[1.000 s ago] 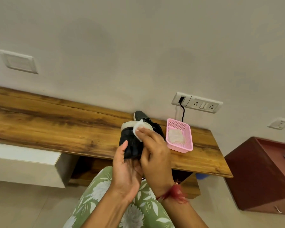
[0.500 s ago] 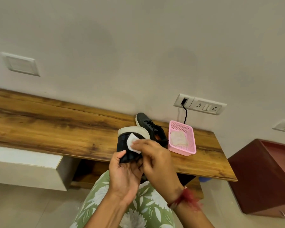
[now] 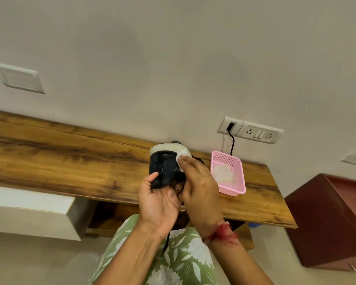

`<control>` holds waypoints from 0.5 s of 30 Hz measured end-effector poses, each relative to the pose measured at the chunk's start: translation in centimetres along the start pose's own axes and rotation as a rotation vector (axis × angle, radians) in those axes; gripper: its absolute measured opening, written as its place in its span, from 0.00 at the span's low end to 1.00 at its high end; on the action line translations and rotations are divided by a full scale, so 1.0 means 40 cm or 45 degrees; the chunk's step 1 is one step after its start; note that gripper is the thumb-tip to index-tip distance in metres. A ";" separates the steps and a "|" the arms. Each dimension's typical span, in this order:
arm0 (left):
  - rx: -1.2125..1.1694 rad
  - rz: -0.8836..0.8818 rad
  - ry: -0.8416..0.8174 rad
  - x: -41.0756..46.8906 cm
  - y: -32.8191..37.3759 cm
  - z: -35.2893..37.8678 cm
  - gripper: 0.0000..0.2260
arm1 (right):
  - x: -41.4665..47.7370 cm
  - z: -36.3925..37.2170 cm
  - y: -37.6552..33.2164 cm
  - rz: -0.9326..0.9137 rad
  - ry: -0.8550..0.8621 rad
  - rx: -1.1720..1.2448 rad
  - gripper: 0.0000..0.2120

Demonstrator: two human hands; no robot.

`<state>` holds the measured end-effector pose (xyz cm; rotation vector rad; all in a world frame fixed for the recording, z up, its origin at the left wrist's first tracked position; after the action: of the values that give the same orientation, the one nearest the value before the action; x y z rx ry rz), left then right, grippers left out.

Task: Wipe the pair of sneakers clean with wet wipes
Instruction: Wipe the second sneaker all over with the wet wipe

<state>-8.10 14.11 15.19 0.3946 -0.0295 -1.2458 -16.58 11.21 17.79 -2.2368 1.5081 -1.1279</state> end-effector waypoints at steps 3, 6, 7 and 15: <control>0.031 -0.064 0.003 0.017 0.005 -0.003 0.18 | -0.035 0.020 -0.008 -0.271 -0.083 -0.132 0.14; 0.088 -0.091 0.014 0.024 -0.001 -0.006 0.21 | -0.012 -0.015 -0.015 -0.190 -0.270 0.181 0.14; 0.097 -0.095 0.009 0.025 -0.002 -0.006 0.23 | -0.002 -0.039 -0.024 -0.011 -0.391 0.458 0.15; 0.067 -0.090 0.009 0.037 0.021 -0.016 0.23 | -0.039 -0.108 0.034 0.964 -0.277 1.506 0.13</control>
<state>-6.69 13.16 14.58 0.4484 -0.0426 -1.3158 -20.82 12.94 19.24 -0.8483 0.9743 -1.0223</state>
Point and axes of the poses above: each hand's wrist, its own x-axis towards the middle knuckle, its own z-axis out of the palm, y = z × x, the point moved 1 cm from there along x, towards the middle knuckle, and after that the axes turned 13 degrees about z, right-handed, at the moved point
